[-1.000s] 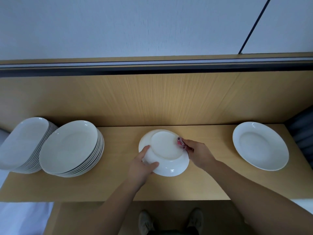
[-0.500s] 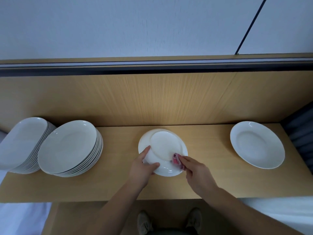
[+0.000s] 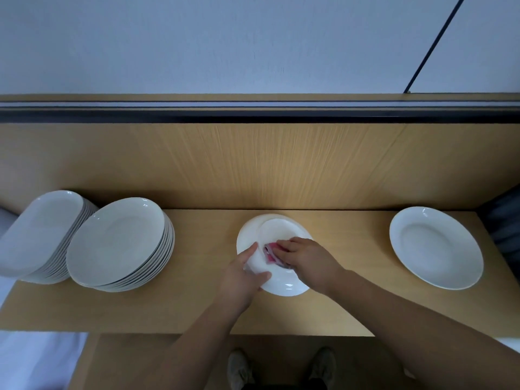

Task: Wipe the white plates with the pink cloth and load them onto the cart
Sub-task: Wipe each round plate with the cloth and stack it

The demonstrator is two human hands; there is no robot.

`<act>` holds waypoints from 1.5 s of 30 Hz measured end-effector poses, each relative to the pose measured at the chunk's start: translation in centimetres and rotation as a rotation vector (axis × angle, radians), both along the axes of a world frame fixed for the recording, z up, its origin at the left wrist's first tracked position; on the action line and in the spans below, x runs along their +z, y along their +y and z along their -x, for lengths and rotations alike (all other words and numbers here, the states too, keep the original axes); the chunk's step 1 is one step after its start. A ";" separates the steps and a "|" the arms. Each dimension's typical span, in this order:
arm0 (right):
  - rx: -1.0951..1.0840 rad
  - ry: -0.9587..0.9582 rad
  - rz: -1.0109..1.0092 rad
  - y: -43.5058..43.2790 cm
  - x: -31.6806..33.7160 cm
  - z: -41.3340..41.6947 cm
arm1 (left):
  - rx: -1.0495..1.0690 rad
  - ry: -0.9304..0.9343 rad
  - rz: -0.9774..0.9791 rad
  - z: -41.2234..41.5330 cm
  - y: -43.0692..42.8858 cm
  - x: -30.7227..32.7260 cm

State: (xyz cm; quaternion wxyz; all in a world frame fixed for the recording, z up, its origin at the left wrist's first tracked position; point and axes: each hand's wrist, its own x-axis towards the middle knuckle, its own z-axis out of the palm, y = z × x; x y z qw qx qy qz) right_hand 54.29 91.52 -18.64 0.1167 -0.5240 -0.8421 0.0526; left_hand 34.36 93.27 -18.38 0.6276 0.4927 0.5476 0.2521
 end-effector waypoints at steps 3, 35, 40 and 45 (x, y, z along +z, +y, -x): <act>-0.030 0.019 -0.003 2.8 0.5 1.3 | -0.005 -0.054 -0.011 0.0 -0.1 -0.2; -0.201 0.274 0.349 -0.8 5.9 -7.2 | 0.132 -0.059 -0.014 -3.7 -0.9 4.6; -0.172 0.339 0.270 -0.2 7.7 -7.6 | 0.107 0.110 -0.166 -3.5 -0.9 7.6; -0.089 0.394 0.202 1.2 8.5 -6.5 | 0.066 0.341 -0.328 -0.8 -0.7 10.3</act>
